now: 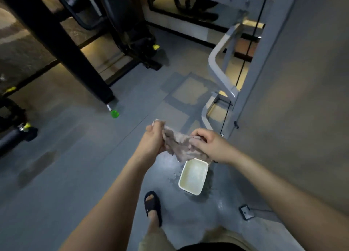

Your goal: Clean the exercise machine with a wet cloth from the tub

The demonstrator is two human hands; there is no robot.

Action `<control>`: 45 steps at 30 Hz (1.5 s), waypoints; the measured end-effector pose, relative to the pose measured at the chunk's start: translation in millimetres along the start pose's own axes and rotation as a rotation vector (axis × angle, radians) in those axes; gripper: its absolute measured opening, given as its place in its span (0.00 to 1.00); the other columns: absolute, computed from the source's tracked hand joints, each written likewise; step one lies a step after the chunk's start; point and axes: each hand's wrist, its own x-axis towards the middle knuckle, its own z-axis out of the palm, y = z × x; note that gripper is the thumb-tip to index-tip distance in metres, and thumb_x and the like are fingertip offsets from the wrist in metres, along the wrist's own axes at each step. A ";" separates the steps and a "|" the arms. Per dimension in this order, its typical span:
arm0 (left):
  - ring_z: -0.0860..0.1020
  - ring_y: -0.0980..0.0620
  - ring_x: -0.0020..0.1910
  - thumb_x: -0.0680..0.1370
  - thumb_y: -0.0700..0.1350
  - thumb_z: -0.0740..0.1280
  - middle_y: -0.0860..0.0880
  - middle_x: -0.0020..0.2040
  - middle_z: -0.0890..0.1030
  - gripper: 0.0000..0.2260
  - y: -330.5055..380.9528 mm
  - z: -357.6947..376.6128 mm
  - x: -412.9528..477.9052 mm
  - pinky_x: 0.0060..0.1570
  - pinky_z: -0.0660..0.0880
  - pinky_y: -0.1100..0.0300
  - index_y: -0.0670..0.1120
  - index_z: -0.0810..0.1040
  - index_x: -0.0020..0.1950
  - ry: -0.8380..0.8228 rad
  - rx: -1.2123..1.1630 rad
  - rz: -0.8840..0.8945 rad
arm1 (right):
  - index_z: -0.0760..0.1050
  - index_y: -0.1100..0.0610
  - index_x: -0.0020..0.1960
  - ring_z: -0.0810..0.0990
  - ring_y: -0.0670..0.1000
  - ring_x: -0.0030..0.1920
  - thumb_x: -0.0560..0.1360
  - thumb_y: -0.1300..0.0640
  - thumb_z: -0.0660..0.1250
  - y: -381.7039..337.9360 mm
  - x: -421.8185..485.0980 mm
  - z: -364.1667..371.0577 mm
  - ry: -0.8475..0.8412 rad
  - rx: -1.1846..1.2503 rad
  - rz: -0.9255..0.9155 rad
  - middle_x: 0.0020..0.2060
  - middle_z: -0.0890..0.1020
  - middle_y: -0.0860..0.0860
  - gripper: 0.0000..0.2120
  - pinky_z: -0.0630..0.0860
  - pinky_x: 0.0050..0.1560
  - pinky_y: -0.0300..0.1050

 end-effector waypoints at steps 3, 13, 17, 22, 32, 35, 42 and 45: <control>0.84 0.43 0.44 0.73 0.46 0.74 0.36 0.50 0.79 0.25 8.2 -10.0 61.5 0.42 0.82 0.48 0.39 0.66 0.62 -0.237 0.098 0.008 | 0.76 0.55 0.42 0.73 0.42 0.31 0.84 0.52 0.62 -1.0 37.1 -2.5 0.266 0.060 0.102 0.30 0.77 0.43 0.14 0.70 0.36 0.41; 0.77 0.48 0.33 0.84 0.35 0.59 0.38 0.42 0.79 0.15 61.9 -19.2 170.6 0.31 0.77 0.61 0.53 0.71 0.65 -0.632 0.618 0.317 | 0.69 0.53 0.50 0.70 0.51 0.35 0.85 0.51 0.61 -6.6 80.7 6.7 0.863 0.732 0.511 0.37 0.71 0.53 0.07 0.66 0.36 0.46; 0.79 0.62 0.32 0.82 0.40 0.69 0.49 0.47 0.81 0.13 51.0 2.5 179.4 0.33 0.73 0.72 0.47 0.72 0.65 -0.818 0.793 0.302 | 0.72 0.59 0.68 0.76 0.54 0.40 0.78 0.70 0.67 6.3 62.7 21.3 0.791 0.784 0.501 0.41 0.79 0.57 0.20 0.71 0.39 0.42; 0.78 0.50 0.60 0.78 0.37 0.73 0.48 0.64 0.77 0.25 3.0 34.9 197.4 0.53 0.67 0.67 0.45 0.73 0.74 -0.849 1.107 0.448 | 0.77 0.56 0.68 0.78 0.47 0.49 0.74 0.65 0.75 49.5 48.5 43.1 0.607 0.474 0.591 0.50 0.80 0.51 0.23 0.70 0.39 0.25; 0.80 0.43 0.42 0.74 0.38 0.74 0.38 0.40 0.82 0.05 -138.9 82.9 249.2 0.45 0.76 0.55 0.36 0.85 0.42 -0.963 1.105 0.185 | 0.79 0.65 0.44 0.74 0.42 0.46 0.73 0.63 0.74 207.1 12.1 132.2 0.818 0.634 0.661 0.43 0.77 0.52 0.06 0.68 0.45 0.33; 0.80 0.42 0.37 0.74 0.46 0.70 0.37 0.38 0.84 0.08 -187.0 97.1 264.5 0.45 0.75 0.49 0.42 0.84 0.43 -1.038 1.049 0.036 | 0.76 0.65 0.44 0.72 0.41 0.35 0.73 0.61 0.74 260.9 13.4 171.4 0.940 0.856 0.711 0.34 0.75 0.47 0.09 0.68 0.40 0.35; 0.79 0.49 0.34 0.81 0.44 0.67 0.46 0.36 0.82 0.08 -350.1 129.7 344.3 0.33 0.75 0.58 0.39 0.81 0.49 -1.103 1.146 -0.016 | 0.73 0.64 0.49 0.77 0.58 0.34 0.80 0.71 0.64 386.6 59.0 291.2 1.265 1.235 0.811 0.36 0.76 0.61 0.04 0.79 0.37 0.50; 0.81 0.50 0.37 0.81 0.45 0.63 0.47 0.41 0.83 0.08 -428.5 131.4 378.6 0.31 0.73 0.63 0.44 0.80 0.56 -1.074 1.305 0.015 | 0.74 0.61 0.50 0.77 0.53 0.32 0.82 0.63 0.66 448.1 94.9 352.8 1.316 1.266 0.990 0.35 0.78 0.58 0.03 0.77 0.36 0.45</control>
